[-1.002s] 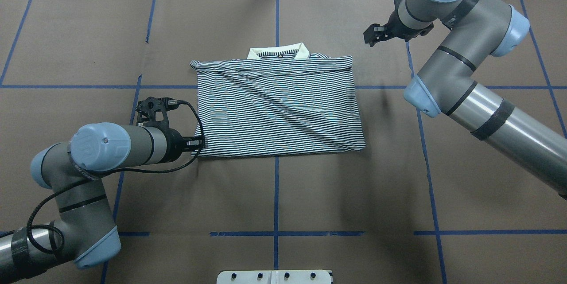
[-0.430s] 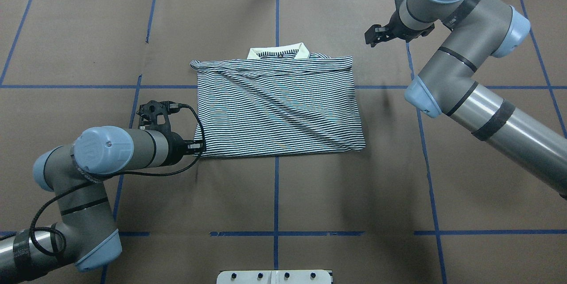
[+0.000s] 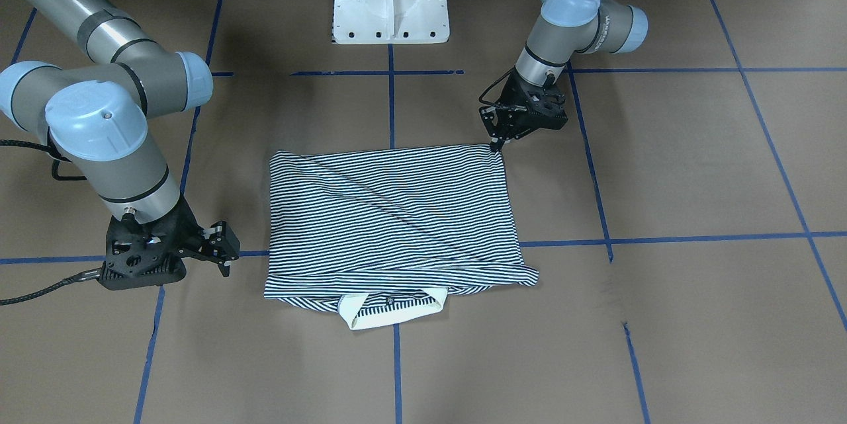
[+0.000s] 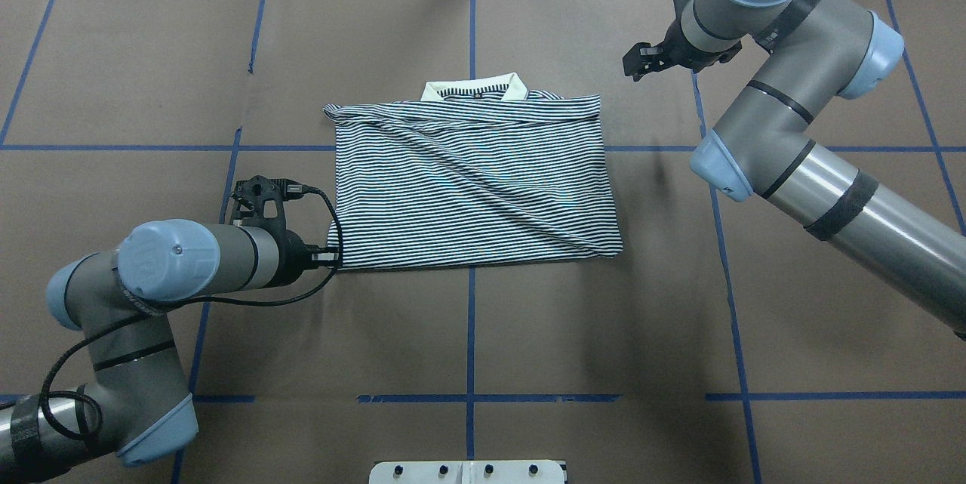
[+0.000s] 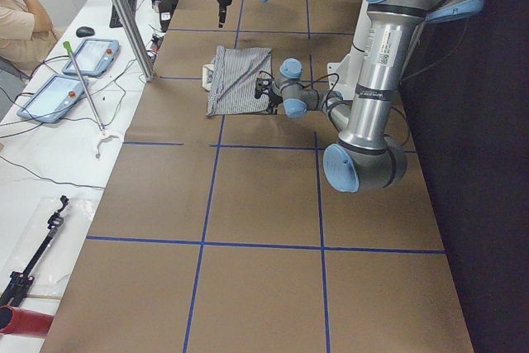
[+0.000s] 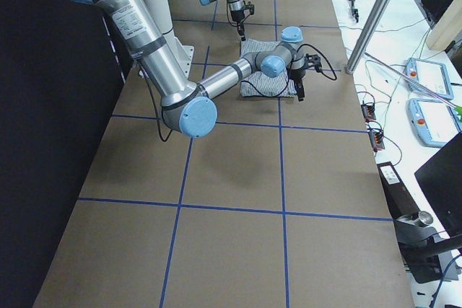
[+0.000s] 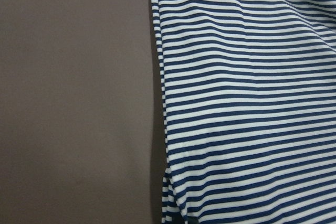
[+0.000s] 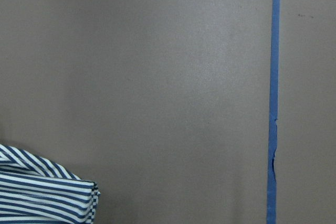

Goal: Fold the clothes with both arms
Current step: 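Drag the held edge away from the robot with the left gripper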

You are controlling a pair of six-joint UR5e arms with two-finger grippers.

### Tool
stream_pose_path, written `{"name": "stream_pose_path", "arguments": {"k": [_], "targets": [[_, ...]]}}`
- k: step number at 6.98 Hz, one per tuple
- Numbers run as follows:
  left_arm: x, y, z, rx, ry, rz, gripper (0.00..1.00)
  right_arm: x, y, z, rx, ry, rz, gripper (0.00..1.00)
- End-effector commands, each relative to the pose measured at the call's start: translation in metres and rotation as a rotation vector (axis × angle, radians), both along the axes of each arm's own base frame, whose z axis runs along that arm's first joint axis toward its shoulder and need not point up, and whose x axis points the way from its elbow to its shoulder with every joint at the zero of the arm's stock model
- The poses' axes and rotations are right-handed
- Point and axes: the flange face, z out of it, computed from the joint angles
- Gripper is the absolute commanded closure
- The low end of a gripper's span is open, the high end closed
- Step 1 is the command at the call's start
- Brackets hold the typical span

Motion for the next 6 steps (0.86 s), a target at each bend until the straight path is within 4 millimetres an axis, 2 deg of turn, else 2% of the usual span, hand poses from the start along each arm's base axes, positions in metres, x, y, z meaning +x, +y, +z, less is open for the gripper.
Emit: {"name": "stream_pose_path", "arguments": {"k": [1, 2, 3, 5, 6], "targets": [[-0.053, -0.071, 0.027, 0.148, -0.126, -0.029, 1.0, 0.0, 0.0, 0.002, -0.003, 0.003, 0.003, 0.0], [-0.087, -0.119, 0.056, 0.187, -0.216, -0.062, 1.0, 0.0, 0.0, 0.002, -0.003, 0.003, 0.005, 0.0], [-0.108, -0.173, 0.057, 0.214, -0.264, -0.108, 1.0, 0.0, 0.0, 0.003, -0.005, 0.004, 0.005, 0.0], [-0.094, -0.289, 0.045, 0.187, -0.33, -0.172, 1.0, 0.001, 0.0, 0.005, -0.006, 0.005, 0.005, 0.0], [-0.085, -0.331, 0.047, 0.192, -0.327, -0.199, 1.0, 0.001, 0.001, 0.004, -0.004, 0.005, 0.006, 0.0]]}}
